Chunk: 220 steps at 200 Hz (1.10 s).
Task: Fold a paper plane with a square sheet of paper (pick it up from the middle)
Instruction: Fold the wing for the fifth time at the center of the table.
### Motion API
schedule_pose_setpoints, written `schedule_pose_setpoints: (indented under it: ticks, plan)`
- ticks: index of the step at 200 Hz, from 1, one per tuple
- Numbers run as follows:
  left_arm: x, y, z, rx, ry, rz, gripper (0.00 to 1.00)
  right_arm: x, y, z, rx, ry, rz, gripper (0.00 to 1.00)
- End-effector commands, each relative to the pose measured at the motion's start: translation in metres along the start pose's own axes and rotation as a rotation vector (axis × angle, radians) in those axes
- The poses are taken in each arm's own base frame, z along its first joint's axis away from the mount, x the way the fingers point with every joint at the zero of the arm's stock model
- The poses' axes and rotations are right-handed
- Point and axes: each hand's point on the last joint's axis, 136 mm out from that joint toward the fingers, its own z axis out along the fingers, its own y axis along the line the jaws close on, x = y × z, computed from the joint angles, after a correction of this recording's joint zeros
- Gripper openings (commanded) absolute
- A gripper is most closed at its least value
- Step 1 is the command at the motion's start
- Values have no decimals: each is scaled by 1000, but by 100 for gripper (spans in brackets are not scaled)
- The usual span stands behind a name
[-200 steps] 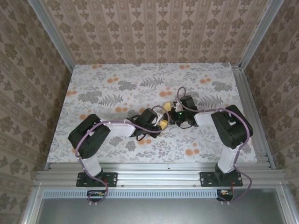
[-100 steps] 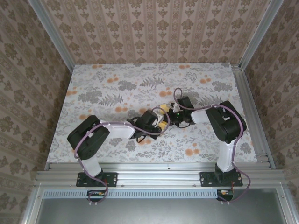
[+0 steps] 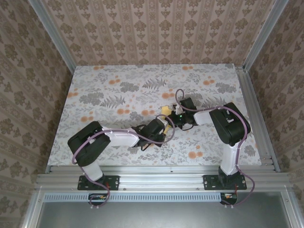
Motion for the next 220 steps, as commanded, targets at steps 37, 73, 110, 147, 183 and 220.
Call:
schedule_pose_setpoints:
  ticks: [37,73,110,147,183,220]
  plan:
    - [151,18,-22,-120,505,-8,12,2,-99,-4,336,-73,121,1]
    - [154,8,-31,-65,494,-40,11,0,-84,-3,277,-65,101,2]
    - [104,-4,-49,2,356,-48,12,-6,-42,-5,126,-51,59,5]
    - [40,-5,-67,92,173,-91,17,-18,11,-23,6,-56,1,17]
    - [-8,-1,-78,117,87,-80,29,-25,30,-56,-6,-98,-38,31]
    - [-44,0,-74,108,49,-56,43,-24,18,-87,53,-128,-38,41]
